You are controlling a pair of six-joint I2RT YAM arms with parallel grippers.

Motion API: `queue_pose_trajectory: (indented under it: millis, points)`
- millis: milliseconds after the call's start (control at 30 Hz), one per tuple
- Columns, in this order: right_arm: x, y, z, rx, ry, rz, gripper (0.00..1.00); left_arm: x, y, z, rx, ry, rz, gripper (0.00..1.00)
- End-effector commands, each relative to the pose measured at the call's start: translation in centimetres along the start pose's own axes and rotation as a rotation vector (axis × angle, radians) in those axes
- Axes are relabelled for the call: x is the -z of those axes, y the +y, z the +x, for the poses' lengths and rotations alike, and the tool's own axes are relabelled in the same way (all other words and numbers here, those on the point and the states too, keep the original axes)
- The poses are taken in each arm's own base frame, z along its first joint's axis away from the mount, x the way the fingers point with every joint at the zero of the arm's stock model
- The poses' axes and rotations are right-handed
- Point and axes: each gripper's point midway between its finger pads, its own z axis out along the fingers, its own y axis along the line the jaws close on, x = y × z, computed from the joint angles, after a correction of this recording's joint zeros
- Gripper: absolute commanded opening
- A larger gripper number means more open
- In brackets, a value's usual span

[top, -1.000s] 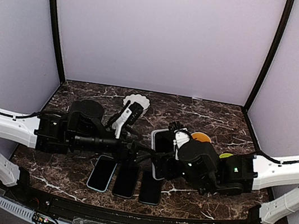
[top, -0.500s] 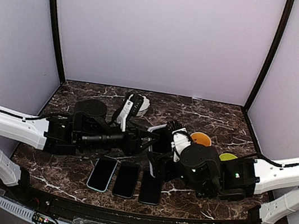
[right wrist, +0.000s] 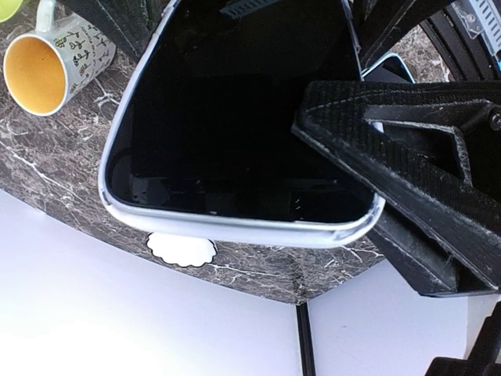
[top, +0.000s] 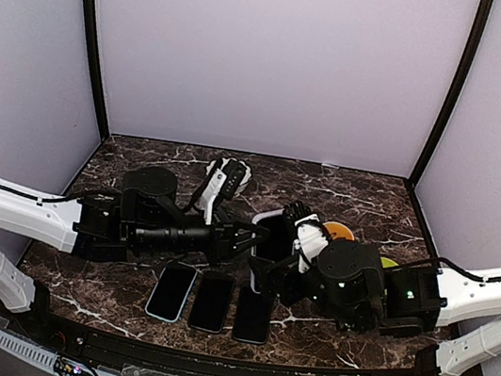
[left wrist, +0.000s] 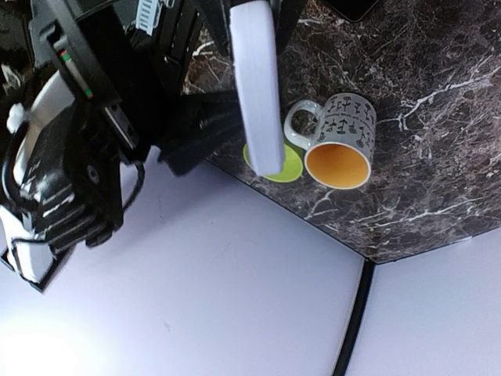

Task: Put the phone into the phone case
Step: Press the corner of the phone case at the top left corner of the phone case, then pass from the right arm to the left, then pass from the left arm to the right

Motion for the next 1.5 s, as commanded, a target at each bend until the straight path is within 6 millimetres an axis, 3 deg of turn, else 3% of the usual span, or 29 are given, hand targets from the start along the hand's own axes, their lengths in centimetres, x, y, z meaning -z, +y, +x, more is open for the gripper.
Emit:
queue_pose_trajectory:
  millis: [0,100,233,333,433,533,633,767,967,1067,1200,1267,1400,1433,1467]
  points:
    - [2.9,2.2,-1.5,0.028,-0.021,-0.229,0.98,1.8,-1.7,-0.4,-0.206,-0.02,0.098,0.0]
    - [4.8,2.7,-0.3,0.071,0.039,-0.37,0.98,2.8,-2.9,1.2,-0.325,0.002,0.199,0.0]
    - [8.2,5.2,-0.8,0.101,0.039,-0.662,0.98,4.7,-5.9,1.8,-0.426,-0.013,0.356,0.0]
    - [8.8,5.6,-1.4,0.133,0.029,-0.703,0.98,6.2,-8.2,1.9,-0.528,-0.043,0.446,0.0]
    - [8.3,5.6,-1.8,0.159,0.036,-0.692,0.92,7.0,-9.1,2.2,-0.56,-0.046,0.496,0.0]
    - [8.1,6.0,-2.1,0.166,0.03,-0.704,0.81,7.2,-9.4,2.4,-0.565,-0.038,0.508,0.0]
    - [7.8,5.9,-2.2,0.154,0.019,-0.698,0.61,7.3,-9.8,2.5,-0.563,-0.036,0.524,0.0]
    - [7.5,6.4,-2.0,0.127,0.011,-0.723,0.44,7.4,-10.5,1.9,-0.554,-0.059,0.534,0.0]
    - [7.5,7.0,-2.5,0.125,0.009,-0.749,0.02,7.0,-10.6,1.2,-0.516,-0.061,0.522,0.0]
    - [8.3,6.7,-4.1,0.108,-0.046,-0.762,0.0,6.8,-10.1,1.3,-0.482,-0.052,0.494,0.0]
    - [10.2,6.3,-6.8,0.072,-0.159,-0.787,0.0,6.7,-8.7,2.5,-0.437,-0.038,0.446,0.34]
    - [11.0,6.1,-7.7,0.06,-0.197,-0.803,0.0,6.7,-8.3,3.0,-0.417,-0.035,0.438,0.42]
    - [11.3,6.0,-8.3,0.049,-0.215,-0.805,0.0,6.0,-8.2,3.6,-0.391,-0.002,0.436,0.45]
    - [11.3,6.1,-8.3,0.048,-0.214,-0.806,0.0,5.7,-8.2,3.7,-0.386,0.006,0.435,0.44]
    - [11.3,6.1,-8.3,0.047,-0.212,-0.806,0.0,5.4,-8.2,3.8,-0.383,0.013,0.434,0.35]
